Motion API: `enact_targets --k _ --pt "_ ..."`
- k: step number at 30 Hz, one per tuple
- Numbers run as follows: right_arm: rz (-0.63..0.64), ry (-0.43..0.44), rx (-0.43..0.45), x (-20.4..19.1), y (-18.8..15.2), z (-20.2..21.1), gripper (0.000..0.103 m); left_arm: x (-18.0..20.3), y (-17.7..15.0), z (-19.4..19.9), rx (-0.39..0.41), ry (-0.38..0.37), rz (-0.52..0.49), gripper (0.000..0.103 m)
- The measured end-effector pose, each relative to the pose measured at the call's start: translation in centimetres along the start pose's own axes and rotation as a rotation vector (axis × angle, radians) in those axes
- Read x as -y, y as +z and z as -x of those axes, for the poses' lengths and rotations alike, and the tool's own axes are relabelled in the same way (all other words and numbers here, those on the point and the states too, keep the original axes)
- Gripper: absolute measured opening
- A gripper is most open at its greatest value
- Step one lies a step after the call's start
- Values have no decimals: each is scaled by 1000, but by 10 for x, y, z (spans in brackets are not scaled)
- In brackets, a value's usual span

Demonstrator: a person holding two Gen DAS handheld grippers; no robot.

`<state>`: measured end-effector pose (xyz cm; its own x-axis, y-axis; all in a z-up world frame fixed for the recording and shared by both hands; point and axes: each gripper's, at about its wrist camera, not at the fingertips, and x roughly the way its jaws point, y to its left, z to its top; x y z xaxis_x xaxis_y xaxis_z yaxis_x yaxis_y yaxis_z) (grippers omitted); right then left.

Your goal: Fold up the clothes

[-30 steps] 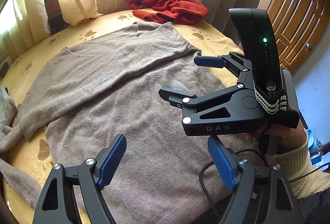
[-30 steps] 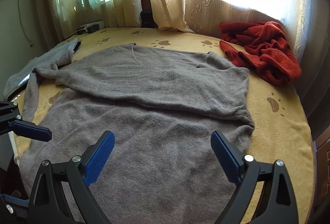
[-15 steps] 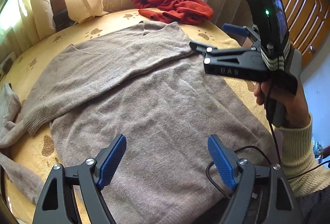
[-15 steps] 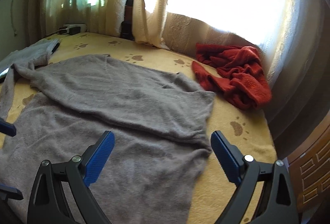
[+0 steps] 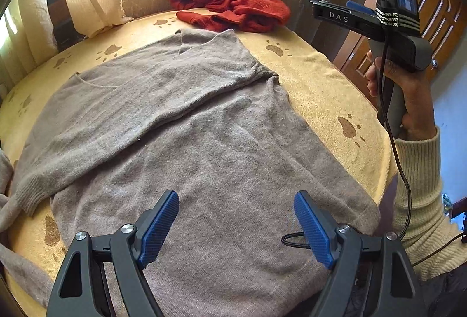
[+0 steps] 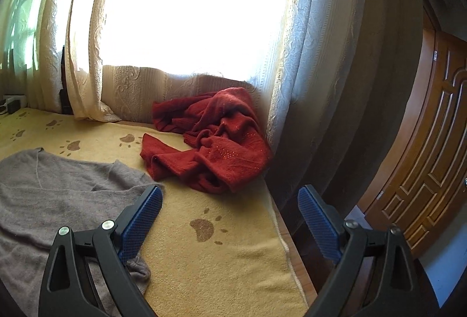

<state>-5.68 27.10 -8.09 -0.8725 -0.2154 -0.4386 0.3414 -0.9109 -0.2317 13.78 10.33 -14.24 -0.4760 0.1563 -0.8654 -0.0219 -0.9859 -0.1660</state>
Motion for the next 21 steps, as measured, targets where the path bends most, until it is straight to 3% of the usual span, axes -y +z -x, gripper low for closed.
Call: enact_targets --k 17,21 --pt "-77 -14 -49 40 -1 -47 96 5 38 -32 -61 -17 -11 83" --pt "-142 -62 11 65 15 -40 96 7 45 -37 -70 -17 -13 83"
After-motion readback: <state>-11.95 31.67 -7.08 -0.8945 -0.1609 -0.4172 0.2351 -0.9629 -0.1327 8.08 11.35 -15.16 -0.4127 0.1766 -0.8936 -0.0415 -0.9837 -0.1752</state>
